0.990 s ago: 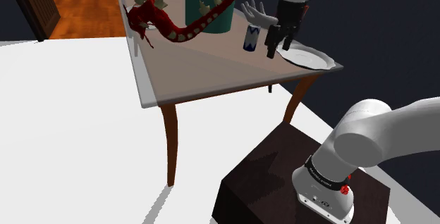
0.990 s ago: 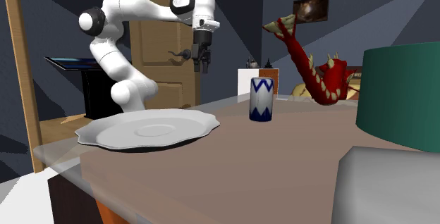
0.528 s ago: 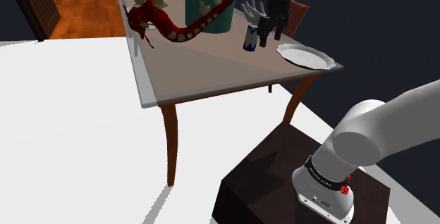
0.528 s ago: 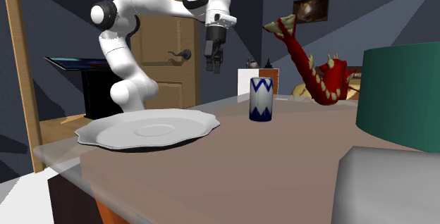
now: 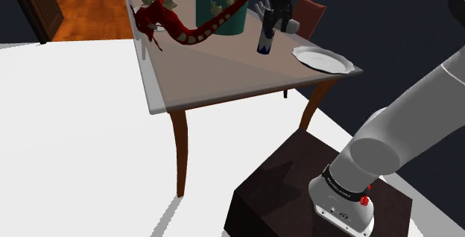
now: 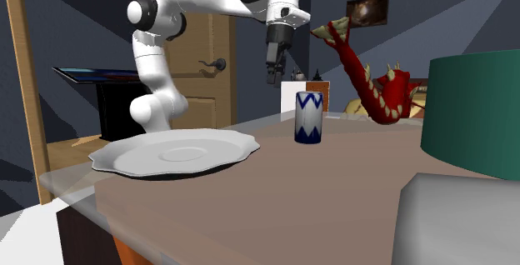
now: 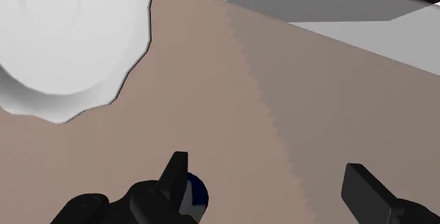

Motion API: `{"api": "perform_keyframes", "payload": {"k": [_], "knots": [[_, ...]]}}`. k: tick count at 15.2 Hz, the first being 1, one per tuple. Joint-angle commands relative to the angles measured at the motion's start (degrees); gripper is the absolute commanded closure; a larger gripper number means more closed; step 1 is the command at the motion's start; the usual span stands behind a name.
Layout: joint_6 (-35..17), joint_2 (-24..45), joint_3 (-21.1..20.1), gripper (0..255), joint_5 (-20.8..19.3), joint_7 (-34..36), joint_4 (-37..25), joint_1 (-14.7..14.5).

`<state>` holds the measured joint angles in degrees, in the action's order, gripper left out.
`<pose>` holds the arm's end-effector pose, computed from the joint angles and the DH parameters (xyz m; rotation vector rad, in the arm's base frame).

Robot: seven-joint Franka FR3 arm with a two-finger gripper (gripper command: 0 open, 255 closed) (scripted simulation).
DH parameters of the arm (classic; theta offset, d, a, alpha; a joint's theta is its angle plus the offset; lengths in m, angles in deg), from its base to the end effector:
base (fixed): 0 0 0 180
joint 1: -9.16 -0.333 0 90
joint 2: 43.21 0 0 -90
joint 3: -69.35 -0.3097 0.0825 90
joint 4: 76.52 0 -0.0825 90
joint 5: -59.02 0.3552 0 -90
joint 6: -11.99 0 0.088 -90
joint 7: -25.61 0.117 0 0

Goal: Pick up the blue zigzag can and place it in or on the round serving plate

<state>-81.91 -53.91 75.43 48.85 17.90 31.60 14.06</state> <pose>0.4546 -0.1119 0.5672 2.9934 -0.0554 -0.1300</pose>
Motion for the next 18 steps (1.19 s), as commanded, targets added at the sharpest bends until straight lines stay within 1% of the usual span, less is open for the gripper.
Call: {"api": "perform_keyframes", "payload": {"k": [1, 5, 9, 10, 18], "knots": [[0.8, 4.5, 0.8, 0, -0.3, -1.7, -5.1, 0.5], [2.7, 13.9, 2.2, 0, -0.3, -4.7, -16.3, 1.7], [6.1, 24.5, 3.2, 0, 0.1, -8.0, -30.1, 3.3], [6.9, 26.4, 3.4, 0, 0.3, -8.5, -32.7, 3.6], [0.4, 24.6, 3.6, 0, 0.0, -8.0, -24.4, 4.0]]}}
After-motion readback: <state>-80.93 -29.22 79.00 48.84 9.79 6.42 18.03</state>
